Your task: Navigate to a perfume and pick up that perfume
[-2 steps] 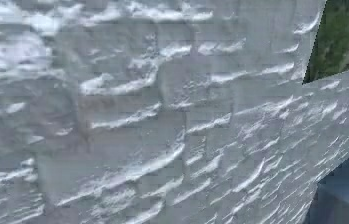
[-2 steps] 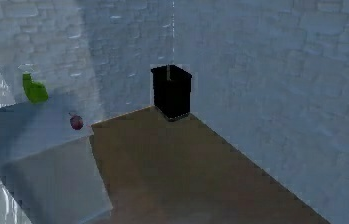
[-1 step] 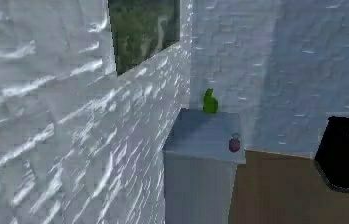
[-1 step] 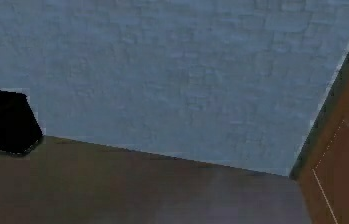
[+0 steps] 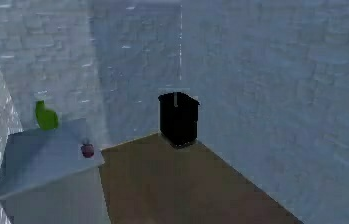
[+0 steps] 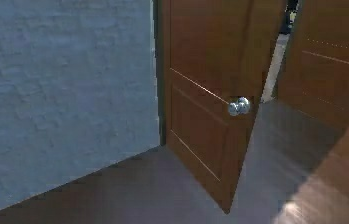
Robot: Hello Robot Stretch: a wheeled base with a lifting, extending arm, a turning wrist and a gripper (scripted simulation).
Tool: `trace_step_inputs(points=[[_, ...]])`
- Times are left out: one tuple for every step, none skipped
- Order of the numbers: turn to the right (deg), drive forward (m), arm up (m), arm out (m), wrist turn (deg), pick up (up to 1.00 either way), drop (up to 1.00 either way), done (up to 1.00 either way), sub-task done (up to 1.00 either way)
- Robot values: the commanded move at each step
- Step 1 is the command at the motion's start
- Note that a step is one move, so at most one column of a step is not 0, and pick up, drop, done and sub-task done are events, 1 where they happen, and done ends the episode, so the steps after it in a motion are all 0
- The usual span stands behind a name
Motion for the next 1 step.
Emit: trace_step_inputs(points=[[45.0,0.0,0.0,0.0,0.0,0.0,0.0,0.0,0.0]])
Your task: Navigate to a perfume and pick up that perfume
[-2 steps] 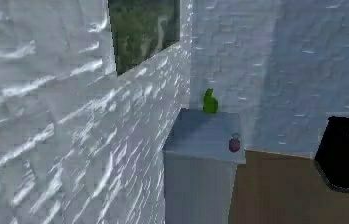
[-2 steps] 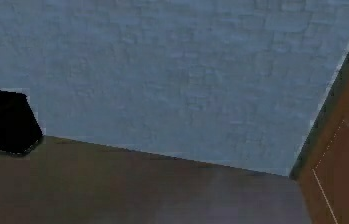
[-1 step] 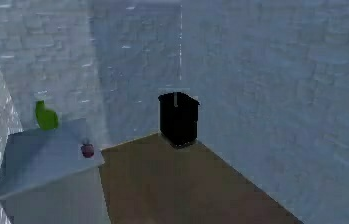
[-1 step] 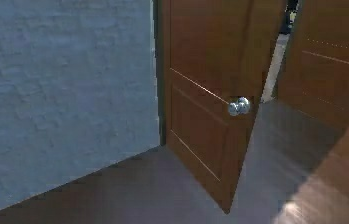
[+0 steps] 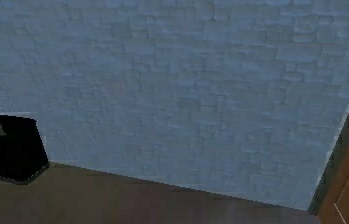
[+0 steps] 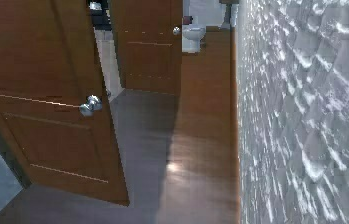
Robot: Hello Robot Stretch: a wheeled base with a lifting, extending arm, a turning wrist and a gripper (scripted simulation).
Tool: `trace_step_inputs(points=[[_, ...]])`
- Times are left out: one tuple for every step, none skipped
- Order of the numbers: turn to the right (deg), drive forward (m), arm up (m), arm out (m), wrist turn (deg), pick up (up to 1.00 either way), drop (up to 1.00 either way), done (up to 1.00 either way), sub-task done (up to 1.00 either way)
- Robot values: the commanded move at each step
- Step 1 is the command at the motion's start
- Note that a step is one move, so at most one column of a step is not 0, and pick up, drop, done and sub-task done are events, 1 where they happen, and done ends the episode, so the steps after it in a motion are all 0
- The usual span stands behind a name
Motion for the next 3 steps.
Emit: trace_step_inputs(points=[[15.0,0.0,0.0,0.0,0.0,0.0,0.0,0.0,0.0],[0.0,0.15,0.0,0.0,0.0,0.0,0.0,0.0,0.0],[-45.0,0.0,0.0,0.0,0.0,0.0,0.0,0.0,0.0]])
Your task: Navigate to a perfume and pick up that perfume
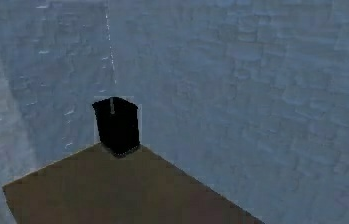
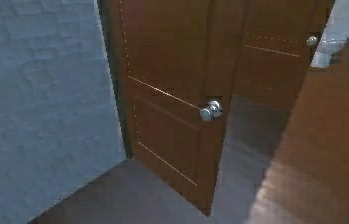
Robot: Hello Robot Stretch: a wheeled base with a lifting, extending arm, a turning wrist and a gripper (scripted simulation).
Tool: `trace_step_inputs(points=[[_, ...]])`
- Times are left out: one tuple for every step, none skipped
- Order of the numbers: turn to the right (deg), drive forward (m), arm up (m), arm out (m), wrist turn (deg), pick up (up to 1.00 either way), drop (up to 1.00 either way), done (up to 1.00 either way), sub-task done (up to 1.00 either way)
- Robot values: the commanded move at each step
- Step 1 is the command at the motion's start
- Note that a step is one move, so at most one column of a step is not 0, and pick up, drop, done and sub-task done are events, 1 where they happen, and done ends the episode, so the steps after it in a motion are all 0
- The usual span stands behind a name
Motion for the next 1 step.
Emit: trace_step_inputs(points=[[-42.0,0.0,0.0,0.0,0.0,0.0,0.0,0.0,0.0]])
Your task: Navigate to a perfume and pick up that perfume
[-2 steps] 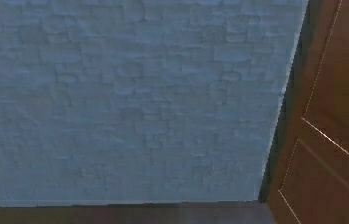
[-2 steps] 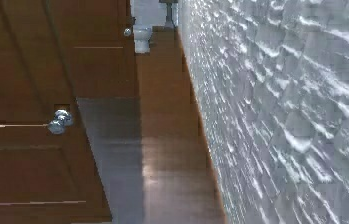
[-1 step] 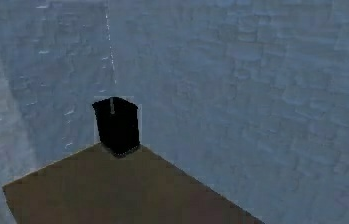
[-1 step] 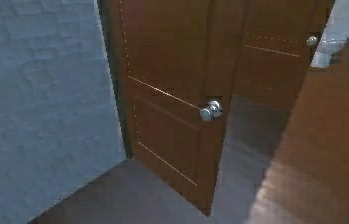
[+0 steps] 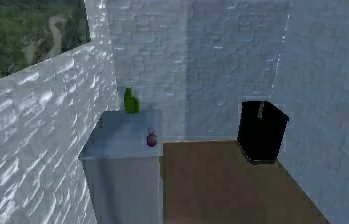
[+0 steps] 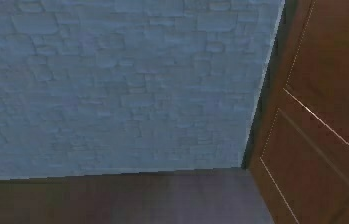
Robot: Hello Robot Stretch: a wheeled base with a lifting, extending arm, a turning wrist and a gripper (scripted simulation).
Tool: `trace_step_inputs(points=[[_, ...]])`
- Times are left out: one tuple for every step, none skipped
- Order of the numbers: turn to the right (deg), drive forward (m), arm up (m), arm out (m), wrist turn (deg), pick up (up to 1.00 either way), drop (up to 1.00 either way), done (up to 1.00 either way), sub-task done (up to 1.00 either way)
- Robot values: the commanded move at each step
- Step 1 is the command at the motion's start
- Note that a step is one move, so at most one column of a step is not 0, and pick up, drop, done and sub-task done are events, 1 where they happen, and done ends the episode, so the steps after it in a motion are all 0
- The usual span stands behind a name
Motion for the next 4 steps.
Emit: trace_step_inputs(points=[[0.0,0.4,0.0,0.0,0.0,0.0,0.0,0.0,0.0],[-45.0,0.0,0.0,0.0,0.0,0.0,0.0,0.0,0.0],[-45.0,0.0,0.0,0.0,0.0,0.0,0.0,0.0,0.0],[-9.0,0.0,0.0,0.0,0.0,0.0,0.0,0.0,0.0]])
